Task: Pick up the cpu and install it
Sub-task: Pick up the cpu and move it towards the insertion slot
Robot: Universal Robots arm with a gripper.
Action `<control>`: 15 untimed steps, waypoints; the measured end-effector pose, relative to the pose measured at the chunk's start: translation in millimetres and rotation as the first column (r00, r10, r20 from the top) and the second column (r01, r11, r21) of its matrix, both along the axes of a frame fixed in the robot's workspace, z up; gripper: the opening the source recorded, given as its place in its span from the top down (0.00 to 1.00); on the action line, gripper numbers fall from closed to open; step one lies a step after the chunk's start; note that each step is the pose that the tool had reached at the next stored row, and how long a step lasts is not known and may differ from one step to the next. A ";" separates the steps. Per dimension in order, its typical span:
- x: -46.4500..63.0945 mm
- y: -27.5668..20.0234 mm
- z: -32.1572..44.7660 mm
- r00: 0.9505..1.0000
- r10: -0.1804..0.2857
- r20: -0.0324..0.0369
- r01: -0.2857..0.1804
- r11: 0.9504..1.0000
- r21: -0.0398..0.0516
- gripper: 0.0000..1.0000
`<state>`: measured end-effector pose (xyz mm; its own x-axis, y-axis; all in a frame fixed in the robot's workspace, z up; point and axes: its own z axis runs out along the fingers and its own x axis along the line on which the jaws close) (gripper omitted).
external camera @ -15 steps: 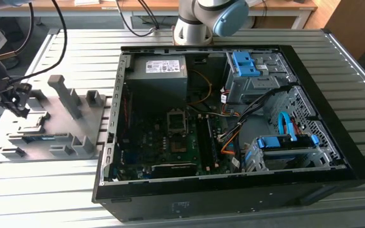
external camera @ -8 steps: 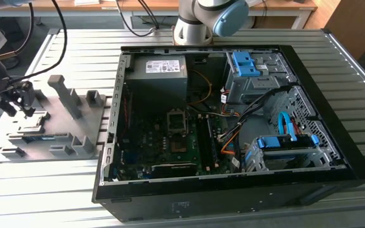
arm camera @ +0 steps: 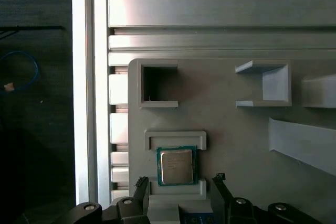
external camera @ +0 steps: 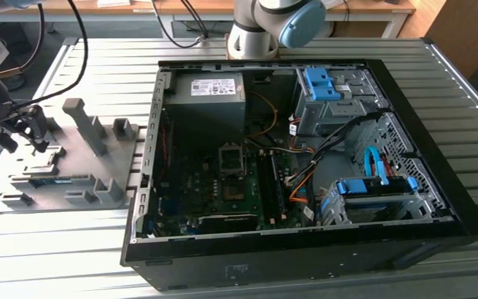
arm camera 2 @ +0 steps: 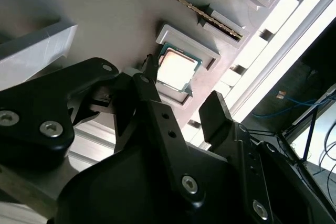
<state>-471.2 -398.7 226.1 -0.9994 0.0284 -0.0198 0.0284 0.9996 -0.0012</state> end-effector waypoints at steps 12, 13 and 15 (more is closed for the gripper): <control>4.7 0.1 -12.6 0.996 0.094 -0.001 -0.094 0.996 0.001 0.42; 5.0 0.0 -14.4 0.996 0.094 -0.001 -0.094 0.996 0.001 0.42; 5.9 0.0 -18.0 0.996 0.094 -0.001 -0.094 0.996 0.001 0.42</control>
